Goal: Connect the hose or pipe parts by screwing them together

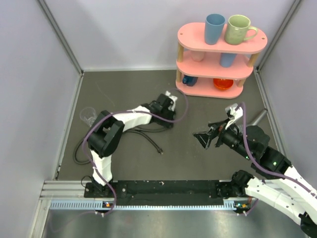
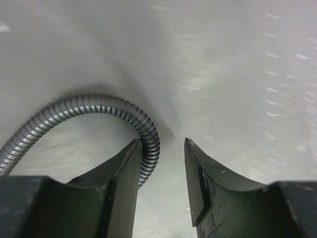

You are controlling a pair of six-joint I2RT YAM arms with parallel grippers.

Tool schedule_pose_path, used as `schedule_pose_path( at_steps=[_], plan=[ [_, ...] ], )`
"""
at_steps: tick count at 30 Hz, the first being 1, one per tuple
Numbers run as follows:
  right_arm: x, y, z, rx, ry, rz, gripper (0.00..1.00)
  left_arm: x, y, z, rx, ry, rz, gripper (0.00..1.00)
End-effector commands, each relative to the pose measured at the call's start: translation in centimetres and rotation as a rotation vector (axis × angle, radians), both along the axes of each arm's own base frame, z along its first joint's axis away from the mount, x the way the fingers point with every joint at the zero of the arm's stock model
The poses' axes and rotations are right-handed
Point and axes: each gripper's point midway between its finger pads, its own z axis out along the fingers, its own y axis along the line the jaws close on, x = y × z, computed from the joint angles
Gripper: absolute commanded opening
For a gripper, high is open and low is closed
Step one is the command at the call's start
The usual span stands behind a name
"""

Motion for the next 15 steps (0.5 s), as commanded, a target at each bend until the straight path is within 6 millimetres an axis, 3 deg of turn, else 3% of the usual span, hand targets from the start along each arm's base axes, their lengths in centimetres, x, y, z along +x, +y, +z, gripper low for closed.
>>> schedule_pose_path(
  at_steps=[1, 3, 5, 8, 11, 12, 14, 15],
  plan=[
    [1.0, -0.5, 0.2, 0.022, 0.003, -0.066, 0.99, -3.3, -7.4, 3.1, -0.168, -0.047, -0.194, 0.45],
    [1.2, -0.7, 0.0, 0.018, 0.008, -0.080, 0.99, -4.9, -9.6, 3.6, -0.203, -0.049, -0.254, 0.45],
    [1.4, -0.8, -0.3, 0.015, 0.010, -0.094, 0.99, -5.6, -10.5, 4.2, -0.205, -0.058, -0.276, 0.47],
    [1.5, -0.6, -0.9, -0.004, -0.004, -0.086, 0.97, -5.5, -10.9, 6.5, -0.239, -0.076, -0.239, 0.61],
    [1.7, 0.0, -1.5, -0.017, -0.029, -0.052, 0.93, -4.1, -9.2, 10.4, -0.292, -0.117, -0.131, 0.70],
    [1.7, 0.3, -1.5, -0.016, -0.036, -0.042, 0.91, -3.3, -7.7, 12.4, -0.325, -0.127, -0.074, 0.71],
    [2.2, 1.0, -1.7, -0.013, -0.054, -0.029, 0.90, -2.5, -5.9, 14.2, -0.349, -0.138, -0.019, 0.73],
    [2.4, 1.2, -1.8, -0.017, -0.059, -0.026, 0.88, -1.6, -3.6, 15.4, -0.349, -0.144, 0.045, 0.73]
  ],
)
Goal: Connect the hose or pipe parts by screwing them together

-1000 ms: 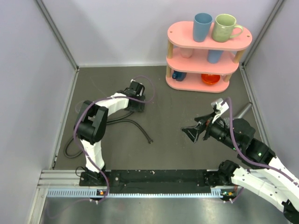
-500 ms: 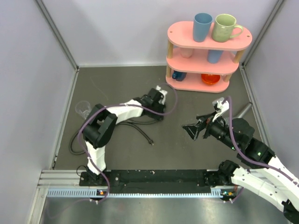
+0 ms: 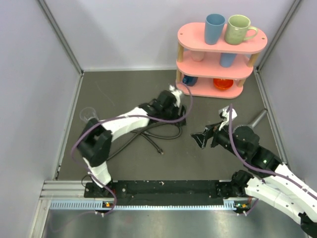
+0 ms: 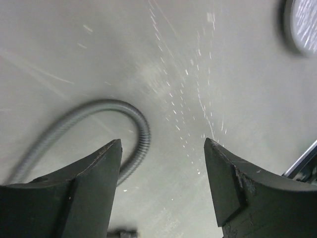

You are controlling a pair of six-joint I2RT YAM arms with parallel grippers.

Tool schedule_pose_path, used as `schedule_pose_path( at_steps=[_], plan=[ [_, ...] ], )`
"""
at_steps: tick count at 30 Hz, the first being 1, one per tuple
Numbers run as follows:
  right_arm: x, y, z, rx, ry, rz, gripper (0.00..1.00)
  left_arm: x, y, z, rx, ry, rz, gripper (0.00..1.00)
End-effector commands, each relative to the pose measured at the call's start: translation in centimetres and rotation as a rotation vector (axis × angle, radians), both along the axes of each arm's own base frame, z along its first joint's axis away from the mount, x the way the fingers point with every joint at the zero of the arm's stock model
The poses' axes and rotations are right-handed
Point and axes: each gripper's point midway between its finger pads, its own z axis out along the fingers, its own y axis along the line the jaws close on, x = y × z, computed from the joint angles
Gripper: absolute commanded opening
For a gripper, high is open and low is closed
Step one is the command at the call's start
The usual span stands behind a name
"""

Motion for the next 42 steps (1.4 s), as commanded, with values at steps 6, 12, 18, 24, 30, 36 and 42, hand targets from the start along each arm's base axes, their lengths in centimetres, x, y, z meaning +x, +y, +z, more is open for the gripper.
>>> schedule_pose_path(
  at_steps=[6, 12, 18, 24, 30, 36, 42],
  plan=[
    [3.3, 6.0, -2.1, -0.081, -0.116, 0.186, 0.80, 6.4, 17.1, 11.2, -0.056, -0.089, 0.564, 0.72],
    [7.7, 11.4, -5.7, -0.236, -0.048, 0.278, 0.71, 4.3, 25.0, 11.4, -0.104, -0.083, 0.725, 0.74],
    [10.5, 16.8, -10.1, -0.301, 0.014, 0.420, 0.60, 2.2, 26.8, 9.8, -0.178, -0.073, 0.753, 0.74],
    [10.8, 20.7, -13.2, -0.287, 0.097, 0.562, 0.58, 1.0, 25.8, 8.0, -0.206, 0.006, 0.696, 0.73],
    [11.3, 22.7, -15.9, -0.335, 0.087, 0.586, 0.56, 1.0, 25.4, 8.3, -0.235, 0.021, 0.676, 0.72],
    [11.2, 23.8, -17.1, -0.356, 0.093, 0.563, 0.49, 0.8, 25.3, 7.7, -0.239, 0.048, 0.676, 0.71],
    [17.5, 12.8, -13.5, -0.335, 0.307, -0.086, 0.52, 0.3, 25.3, 8.0, -0.243, 0.022, 0.649, 0.71]
  ],
)
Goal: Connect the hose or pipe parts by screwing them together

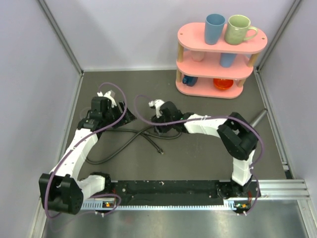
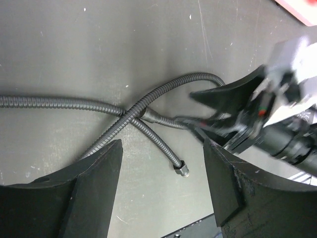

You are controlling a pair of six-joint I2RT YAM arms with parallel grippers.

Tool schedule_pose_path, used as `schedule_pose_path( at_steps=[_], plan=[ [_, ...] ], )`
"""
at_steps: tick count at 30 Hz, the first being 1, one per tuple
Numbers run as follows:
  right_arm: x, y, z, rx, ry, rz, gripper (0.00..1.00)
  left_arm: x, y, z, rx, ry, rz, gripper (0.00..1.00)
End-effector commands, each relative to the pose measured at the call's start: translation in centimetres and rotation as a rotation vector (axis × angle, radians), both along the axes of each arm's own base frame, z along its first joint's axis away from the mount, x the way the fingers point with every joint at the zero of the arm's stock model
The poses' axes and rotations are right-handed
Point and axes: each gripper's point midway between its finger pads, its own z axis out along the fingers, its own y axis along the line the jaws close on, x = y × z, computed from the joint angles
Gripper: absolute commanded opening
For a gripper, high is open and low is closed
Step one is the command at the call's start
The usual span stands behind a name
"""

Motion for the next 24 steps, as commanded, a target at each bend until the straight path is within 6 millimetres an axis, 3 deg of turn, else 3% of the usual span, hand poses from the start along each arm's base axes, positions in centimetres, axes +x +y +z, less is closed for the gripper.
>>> schedule_pose_path(
  at_steps=[1, 2, 3, 5, 6, 8, 9, 12, 13, 15, 16, 24],
  plan=[
    [5.9, -9.3, 7.1, 0.040, -0.013, -0.541, 0.53, 0.2, -0.1, 0.9, -0.011, -0.065, -0.023, 0.72],
    [5.5, -11.9, 6.0, 0.014, 0.011, -0.602, 0.54, 0.1, -0.1, 1.1, -0.012, -0.073, -0.026, 0.72],
    [6.1, -15.8, 7.4, 0.032, 0.015, -0.722, 0.56, 0.1, -0.1, 1.3, -0.012, -0.083, -0.026, 0.72],
    [5.9, -21.3, 6.6, -0.036, 0.001, -0.870, 0.59, 0.0, -0.3, 1.4, -0.015, -0.088, -0.036, 0.72],
    [5.9, -25.0, 7.3, -0.062, -0.005, -0.963, 0.62, 0.0, -0.3, 1.7, -0.017, -0.094, -0.036, 0.72],
    [6.0, -29.9, 7.7, -0.125, -0.039, -1.094, 0.66, -0.1, -0.6, 1.8, -0.029, -0.096, -0.051, 0.72],
    [5.9, -33.7, 8.0, -0.155, -0.042, -1.190, 0.73, -0.2, -0.7, 1.7, -0.035, -0.091, -0.056, 0.72],
    [5.9, -39.5, 8.4, -0.187, -0.051, -1.374, 0.84, -0.3, -1.2, 1.7, -0.056, -0.083, -0.080, 0.72],
    [5.7, -42.6, 8.4, -0.195, -0.043, -1.472, 0.86, -0.3, -1.2, 1.7, -0.059, -0.081, -0.083, 0.72],
    [5.8, -44.7, 8.1, -0.186, -0.015, -1.559, 0.86, -0.4, -1.3, 1.5, -0.060, -0.077, -0.088, 0.72],
    [5.9, -47.1, 7.7, -0.193, 0.014, -1.629, 0.86, -0.4, -1.3, 1.7, -0.062, -0.081, -0.087, 0.72],
    [7.3, -52.1, 4.9, -0.166, 0.142, -1.774, 0.86, -0.8, -1.3, 2.3, -0.064, -0.111, -0.092, 0.72]
  ],
)
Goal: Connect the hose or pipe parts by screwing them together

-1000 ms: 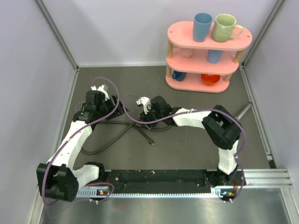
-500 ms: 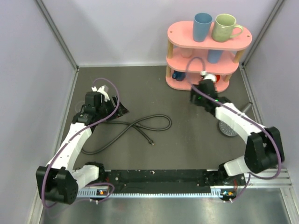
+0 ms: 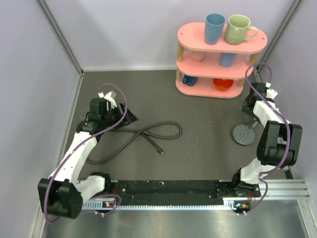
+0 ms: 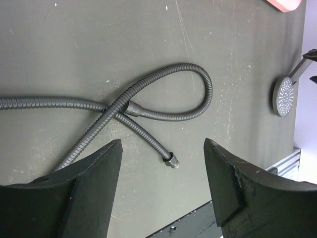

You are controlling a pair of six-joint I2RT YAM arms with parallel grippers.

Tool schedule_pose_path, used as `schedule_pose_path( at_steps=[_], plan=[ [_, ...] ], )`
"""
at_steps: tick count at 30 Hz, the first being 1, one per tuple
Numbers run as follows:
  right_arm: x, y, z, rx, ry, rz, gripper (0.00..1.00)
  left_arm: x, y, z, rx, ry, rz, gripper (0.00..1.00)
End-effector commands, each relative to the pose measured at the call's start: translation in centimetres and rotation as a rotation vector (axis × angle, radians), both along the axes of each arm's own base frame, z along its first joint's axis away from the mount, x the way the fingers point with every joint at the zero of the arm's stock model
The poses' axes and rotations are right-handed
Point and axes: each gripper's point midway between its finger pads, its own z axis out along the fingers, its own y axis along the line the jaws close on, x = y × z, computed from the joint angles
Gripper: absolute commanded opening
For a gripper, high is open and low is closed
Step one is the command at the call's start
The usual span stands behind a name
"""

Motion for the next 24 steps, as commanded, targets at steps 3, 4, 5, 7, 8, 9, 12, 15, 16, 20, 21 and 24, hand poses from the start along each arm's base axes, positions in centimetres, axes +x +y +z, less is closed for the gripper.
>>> schedule_pose_path(
  at_steps=[3, 4, 5, 7, 8, 9, 12, 15, 16, 20, 21, 24],
  plan=[
    [2.0, -3.0, 0.2, 0.048, -0.029, -0.098, 0.85, 0.3, -0.2, 1.7, -0.014, -0.087, -0.024, 0.72],
    [2.0, -3.3, 0.1, 0.050, -0.026, -0.103, 0.84, 0.3, -0.2, 1.7, -0.016, -0.085, -0.025, 0.72],
    [1.9, -3.9, -0.5, 0.056, -0.014, -0.121, 0.84, 0.3, -0.3, 1.6, -0.017, -0.082, -0.028, 0.72],
    [2.1, -4.3, -0.7, 0.085, -0.023, -0.135, 0.83, 0.3, -0.3, 1.7, -0.019, -0.083, -0.031, 0.72],
    [2.1, -4.4, -0.8, 0.099, -0.026, -0.142, 0.81, 0.3, -0.3, 1.7, -0.020, -0.085, -0.032, 0.72],
    [1.9, -4.7, -1.2, 0.106, -0.017, -0.150, 0.80, 0.3, -0.4, 1.7, -0.021, -0.085, -0.033, 0.72],
    [2.1, -4.8, -2.0, 0.126, -0.003, -0.144, 0.76, 0.4, -0.3, 1.7, -0.018, -0.084, -0.031, 0.71],
    [2.2, -4.9, -2.7, 0.134, 0.008, -0.149, 0.73, 0.4, -0.3, 1.9, -0.015, -0.092, -0.030, 0.71],
    [2.2, -5.0, -2.9, 0.139, 0.012, -0.152, 0.73, 0.4, -0.2, 1.8, -0.015, -0.089, -0.030, 0.71],
    [2.1, -5.1, -3.5, 0.151, 0.020, -0.165, 0.65, 0.4, -0.3, 1.9, -0.015, -0.093, -0.032, 0.71],
    [2.0, -5.2, -3.6, 0.151, 0.023, -0.167, 0.64, 0.4, -0.3, 1.9, -0.014, -0.092, -0.035, 0.71],
    [1.8, -5.2, -4.1, 0.165, 0.033, -0.170, 0.58, 0.4, -0.3, 2.0, -0.014, -0.096, -0.041, 0.71]
  ],
)
